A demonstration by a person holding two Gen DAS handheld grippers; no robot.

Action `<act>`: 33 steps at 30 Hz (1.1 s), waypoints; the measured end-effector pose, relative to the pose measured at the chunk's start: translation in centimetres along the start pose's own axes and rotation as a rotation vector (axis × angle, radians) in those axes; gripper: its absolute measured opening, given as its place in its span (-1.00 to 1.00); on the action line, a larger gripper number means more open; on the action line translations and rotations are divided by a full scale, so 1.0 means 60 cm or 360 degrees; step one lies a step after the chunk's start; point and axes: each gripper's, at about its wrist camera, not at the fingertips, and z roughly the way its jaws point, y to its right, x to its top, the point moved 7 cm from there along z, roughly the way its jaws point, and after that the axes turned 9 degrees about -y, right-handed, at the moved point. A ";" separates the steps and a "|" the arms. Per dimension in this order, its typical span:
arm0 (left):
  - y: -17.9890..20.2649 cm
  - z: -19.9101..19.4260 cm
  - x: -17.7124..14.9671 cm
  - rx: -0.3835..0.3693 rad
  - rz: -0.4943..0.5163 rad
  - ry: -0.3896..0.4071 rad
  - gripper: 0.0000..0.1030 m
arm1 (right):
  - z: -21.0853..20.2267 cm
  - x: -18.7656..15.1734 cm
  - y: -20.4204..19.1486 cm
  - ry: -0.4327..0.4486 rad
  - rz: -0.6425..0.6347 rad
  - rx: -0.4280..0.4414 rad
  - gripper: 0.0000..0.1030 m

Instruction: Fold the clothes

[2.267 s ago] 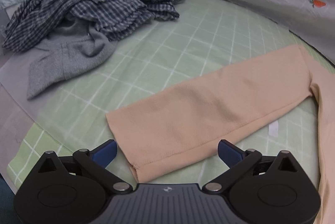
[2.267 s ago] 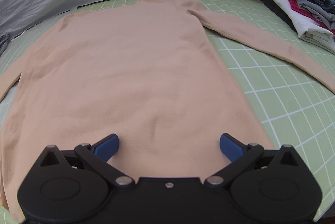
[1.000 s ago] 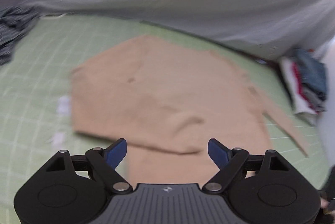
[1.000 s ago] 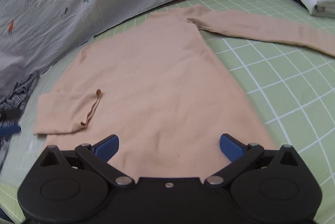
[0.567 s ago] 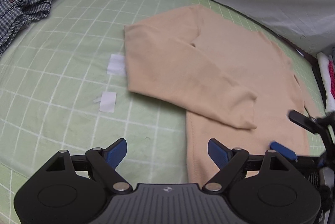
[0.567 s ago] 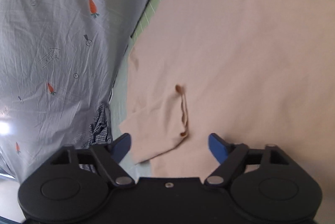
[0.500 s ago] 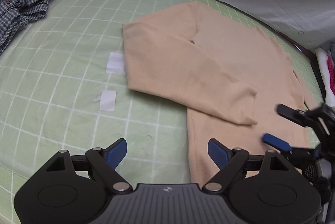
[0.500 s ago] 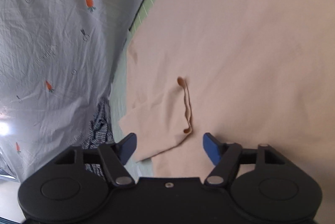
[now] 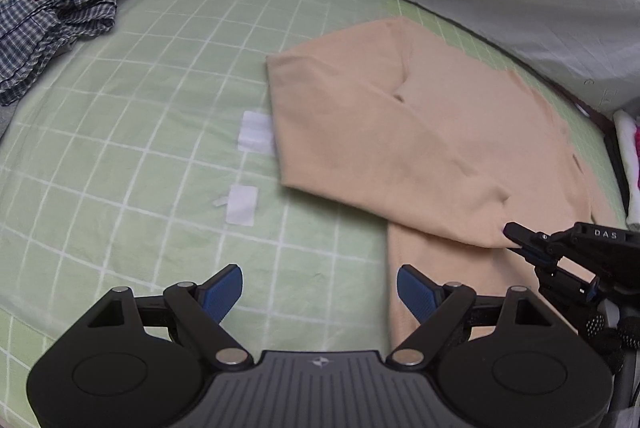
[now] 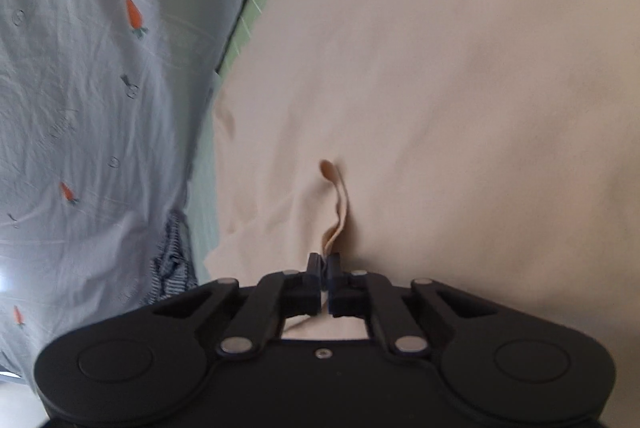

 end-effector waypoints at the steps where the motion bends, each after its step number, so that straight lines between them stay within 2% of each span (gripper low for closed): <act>1: 0.014 0.004 0.000 0.0005 0.0006 0.0000 0.65 | -0.009 0.002 -0.005 0.0008 -0.0028 0.0021 -0.95; 4: 0.060 0.015 -0.001 0.0021 0.0023 0.0006 0.65 | -0.039 0.017 -0.018 -0.0007 -0.0102 0.0078 -0.95; 12: 0.202 0.050 -0.022 -0.0019 -0.0089 0.0081 0.65 | -0.130 0.104 -0.030 -0.0083 -0.0297 0.0190 -0.95; 17: 0.254 0.097 -0.038 0.0067 -0.0249 0.0061 0.65 | -0.188 0.184 -0.022 -0.0077 -0.0430 0.0213 -0.95; 21: 0.270 0.105 -0.043 0.0195 -0.0364 0.0118 0.70 | -0.251 0.243 -0.009 0.0013 -0.0521 0.0202 -0.95; 26: 0.267 0.105 -0.042 0.0245 -0.0504 0.0126 0.72 | -0.338 0.316 0.006 0.0213 -0.0589 0.0184 -0.95; 29: 0.272 0.112 -0.044 0.0277 -0.0493 0.0118 0.83 | -0.393 0.347 0.015 0.0410 -0.0691 0.0080 -0.95; 31: 0.284 0.124 -0.045 0.0340 -0.0453 0.0099 0.88 | -0.424 0.369 0.025 0.0540 -0.0716 -0.0015 -0.95; 33: 0.295 0.135 -0.047 0.0408 -0.0426 0.0076 0.92 | -0.439 0.392 0.045 0.0606 -0.0706 -0.0125 -0.95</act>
